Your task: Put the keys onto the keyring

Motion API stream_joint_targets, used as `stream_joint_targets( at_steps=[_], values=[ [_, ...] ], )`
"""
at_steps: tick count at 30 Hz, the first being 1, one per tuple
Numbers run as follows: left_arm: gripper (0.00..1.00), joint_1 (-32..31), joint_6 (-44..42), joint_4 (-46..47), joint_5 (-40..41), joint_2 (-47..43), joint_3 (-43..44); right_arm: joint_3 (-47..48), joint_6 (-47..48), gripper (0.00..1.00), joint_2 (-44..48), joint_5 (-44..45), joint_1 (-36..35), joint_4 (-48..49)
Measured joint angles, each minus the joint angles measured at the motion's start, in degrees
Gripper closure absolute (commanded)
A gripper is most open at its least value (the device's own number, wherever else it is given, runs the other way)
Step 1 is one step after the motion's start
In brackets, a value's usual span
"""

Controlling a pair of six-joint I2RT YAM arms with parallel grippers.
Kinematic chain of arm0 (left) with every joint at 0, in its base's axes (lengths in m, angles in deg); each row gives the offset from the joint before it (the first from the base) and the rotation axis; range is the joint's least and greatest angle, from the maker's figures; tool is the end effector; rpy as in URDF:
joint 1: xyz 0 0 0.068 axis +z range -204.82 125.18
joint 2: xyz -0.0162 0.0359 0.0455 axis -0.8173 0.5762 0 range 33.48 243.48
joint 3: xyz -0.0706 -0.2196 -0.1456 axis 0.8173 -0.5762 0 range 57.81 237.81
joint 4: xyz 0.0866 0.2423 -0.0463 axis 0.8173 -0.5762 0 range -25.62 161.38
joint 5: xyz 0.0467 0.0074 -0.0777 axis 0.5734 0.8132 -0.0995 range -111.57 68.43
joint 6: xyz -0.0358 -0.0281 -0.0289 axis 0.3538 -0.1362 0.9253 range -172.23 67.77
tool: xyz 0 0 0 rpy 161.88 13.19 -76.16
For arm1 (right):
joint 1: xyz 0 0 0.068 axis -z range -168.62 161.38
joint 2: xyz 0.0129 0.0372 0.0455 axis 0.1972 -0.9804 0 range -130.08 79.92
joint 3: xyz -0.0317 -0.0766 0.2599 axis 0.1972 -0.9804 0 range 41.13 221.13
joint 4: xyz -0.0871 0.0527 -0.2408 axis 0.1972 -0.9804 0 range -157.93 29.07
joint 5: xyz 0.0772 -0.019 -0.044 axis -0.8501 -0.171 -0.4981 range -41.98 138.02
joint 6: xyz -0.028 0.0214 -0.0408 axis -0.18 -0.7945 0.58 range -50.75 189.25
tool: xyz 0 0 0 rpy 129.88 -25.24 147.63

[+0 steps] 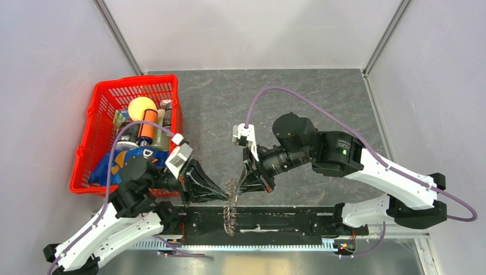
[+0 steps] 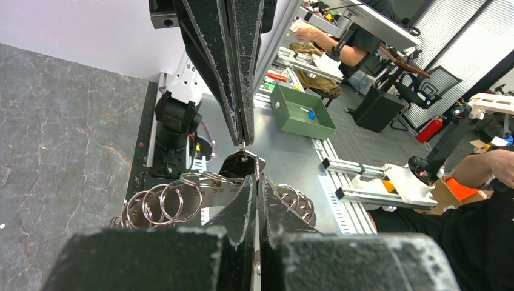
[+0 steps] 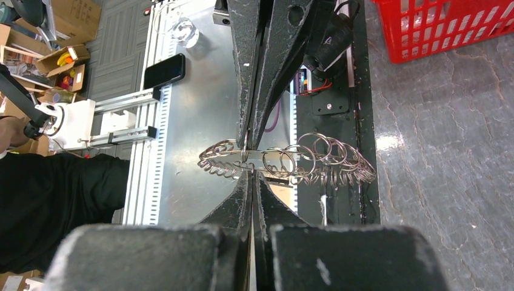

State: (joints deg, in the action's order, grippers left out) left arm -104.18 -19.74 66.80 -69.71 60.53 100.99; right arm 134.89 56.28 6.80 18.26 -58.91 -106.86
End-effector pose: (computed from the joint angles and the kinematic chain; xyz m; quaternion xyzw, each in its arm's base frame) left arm 0.0446 -0.0927 0.3788 0.3973 0.5248 -0.6582 0.3655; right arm 0.0664 0.2379 0.4637 -0.5121 0.6506 0.5057 0.2424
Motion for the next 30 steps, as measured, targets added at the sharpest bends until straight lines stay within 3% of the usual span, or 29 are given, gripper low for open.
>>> stream_joint_targets(
  at_steps=[30],
  values=[
    [0.98,0.0,0.0,0.4,0.0,0.1,0.0,0.0,0.0,1.00,-1.0,-1.6,0.0,1.2]
  ],
)
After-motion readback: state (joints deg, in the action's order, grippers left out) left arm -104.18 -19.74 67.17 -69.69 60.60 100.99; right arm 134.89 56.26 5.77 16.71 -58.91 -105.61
